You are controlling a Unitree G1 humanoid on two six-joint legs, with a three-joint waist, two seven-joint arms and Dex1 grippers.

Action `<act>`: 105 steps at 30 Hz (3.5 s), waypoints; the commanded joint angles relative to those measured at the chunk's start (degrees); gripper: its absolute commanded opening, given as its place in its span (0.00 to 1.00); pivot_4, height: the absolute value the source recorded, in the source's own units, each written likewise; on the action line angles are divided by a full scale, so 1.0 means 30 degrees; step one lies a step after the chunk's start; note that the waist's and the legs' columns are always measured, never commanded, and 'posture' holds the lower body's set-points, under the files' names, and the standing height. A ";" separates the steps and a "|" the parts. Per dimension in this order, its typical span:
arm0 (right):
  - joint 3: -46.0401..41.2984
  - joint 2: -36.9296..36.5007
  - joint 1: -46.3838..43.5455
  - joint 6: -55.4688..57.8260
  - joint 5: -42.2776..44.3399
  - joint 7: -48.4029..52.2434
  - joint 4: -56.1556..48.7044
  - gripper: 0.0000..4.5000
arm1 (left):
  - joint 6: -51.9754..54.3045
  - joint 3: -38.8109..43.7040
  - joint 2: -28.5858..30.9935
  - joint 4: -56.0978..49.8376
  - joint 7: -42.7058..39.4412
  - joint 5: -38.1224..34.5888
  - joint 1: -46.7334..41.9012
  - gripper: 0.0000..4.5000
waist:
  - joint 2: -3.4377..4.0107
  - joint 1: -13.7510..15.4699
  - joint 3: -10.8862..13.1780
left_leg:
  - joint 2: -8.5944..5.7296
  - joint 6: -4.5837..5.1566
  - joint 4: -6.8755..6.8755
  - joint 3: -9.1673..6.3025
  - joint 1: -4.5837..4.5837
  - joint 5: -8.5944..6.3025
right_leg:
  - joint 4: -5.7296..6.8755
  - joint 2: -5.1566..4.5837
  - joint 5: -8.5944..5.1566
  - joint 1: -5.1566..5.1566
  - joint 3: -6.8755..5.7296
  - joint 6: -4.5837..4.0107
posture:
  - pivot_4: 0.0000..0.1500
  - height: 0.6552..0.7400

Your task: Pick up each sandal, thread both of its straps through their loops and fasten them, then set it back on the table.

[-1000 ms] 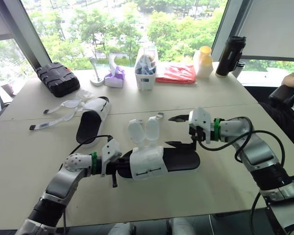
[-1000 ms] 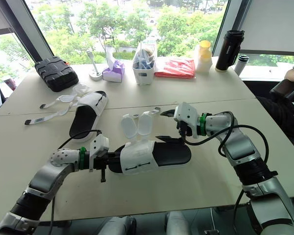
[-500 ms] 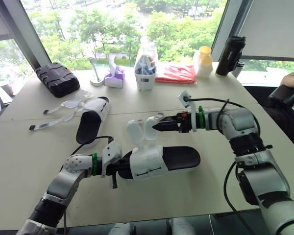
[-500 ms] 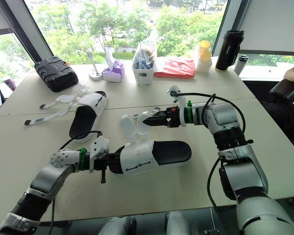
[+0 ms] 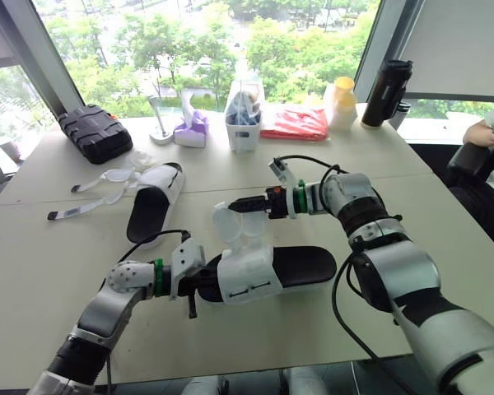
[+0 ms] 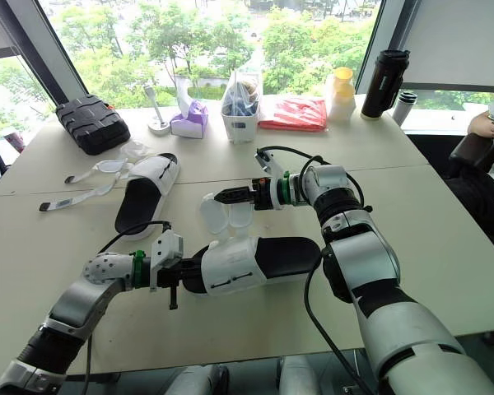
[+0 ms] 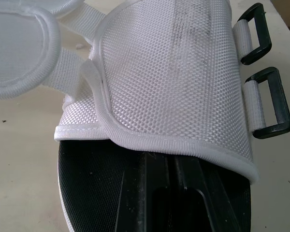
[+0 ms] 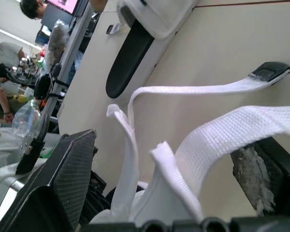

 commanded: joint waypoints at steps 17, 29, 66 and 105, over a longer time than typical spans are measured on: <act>-0.4541 0.0867 -0.2740 -0.3138 -0.1178 -0.3104 0.3554 0.83 | 0.0102 -0.0812 -0.0113 0.0439 0.0057 0.0621 0.0330 0.00 | 0.0006 -0.0028 -0.0001 | -0.0005 0.0000 -0.0002 0.0003 -0.0001 0.0001 | 0.0005 0.0000 0.0001 -0.0001 0.0001 -0.0001 | 1.00 1.00; -0.4654 0.0406 -0.3002 -0.1451 -0.0898 0.0897 0.1990 0.01 | 0.0156 -0.0843 -0.0380 0.0500 0.0042 0.0667 0.0282 0.00 | 0.0006 0.0013 -0.0002 | -0.0009 0.0000 0.0001 0.0003 -0.0003 0.0001 | 0.0005 0.0001 0.0001 0.0004 0.0000 -0.0001 | 1.00 1.00; 0.7179 -0.4799 1.1774 -4.0881 -1.0520 0.3981 -1.1879 0.06 | 0.0640 -0.0745 -0.0091 0.0276 -0.0238 0.0532 0.0596 0.00 | -0.0010 0.0000 -0.0035 | 0.0016 -0.0006 0.0010 0.0043 0.0063 -0.0005 | -0.0033 0.0025 -0.0001 0.0059 -0.0005 0.0034 | 1.00 1.00; 0.5945 -1.4837 1.2604 -0.1877 0.6532 0.7495 -2.1994 0.99 | 0.0122 -0.1884 -0.0920 0.0494 -0.0556 0.1178 0.0444 0.00 | 0.0054 0.0584 -0.0110 | 0.0011 0.0053 0.0070 0.0026 0.0017 -0.0035 | -0.0105 -0.0006 -0.0005 0.0110 0.0013 0.0032 | 1.00 1.00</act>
